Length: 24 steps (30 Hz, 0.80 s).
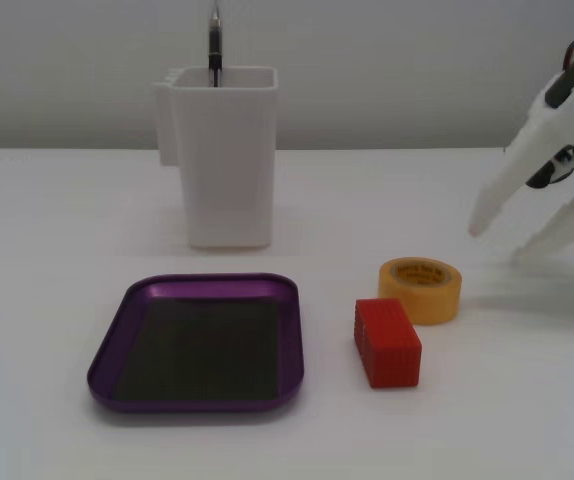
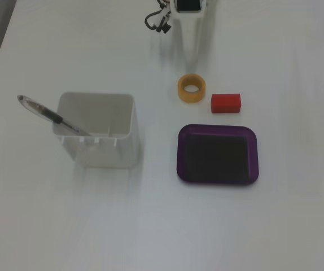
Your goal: Remove the yellow tape from the box.
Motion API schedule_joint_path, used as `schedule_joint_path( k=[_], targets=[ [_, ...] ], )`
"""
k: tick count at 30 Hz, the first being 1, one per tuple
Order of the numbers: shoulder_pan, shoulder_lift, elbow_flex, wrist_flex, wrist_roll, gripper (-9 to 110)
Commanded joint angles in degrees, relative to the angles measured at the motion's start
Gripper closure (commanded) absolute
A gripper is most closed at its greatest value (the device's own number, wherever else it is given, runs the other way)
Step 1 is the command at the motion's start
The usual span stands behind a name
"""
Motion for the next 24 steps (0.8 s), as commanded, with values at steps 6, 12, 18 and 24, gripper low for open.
schedule_joint_path(
  k=[6,12,18,24],
  targets=[
    [-0.44,4.31,1.23,-0.35,0.18,93],
    [-0.44,4.31,7.21,-0.53,-0.09,93],
    [-0.35,4.31,7.82,-0.35,0.00,102],
    [-0.18,4.31,7.82,-0.88,0.18,102]
  ],
)
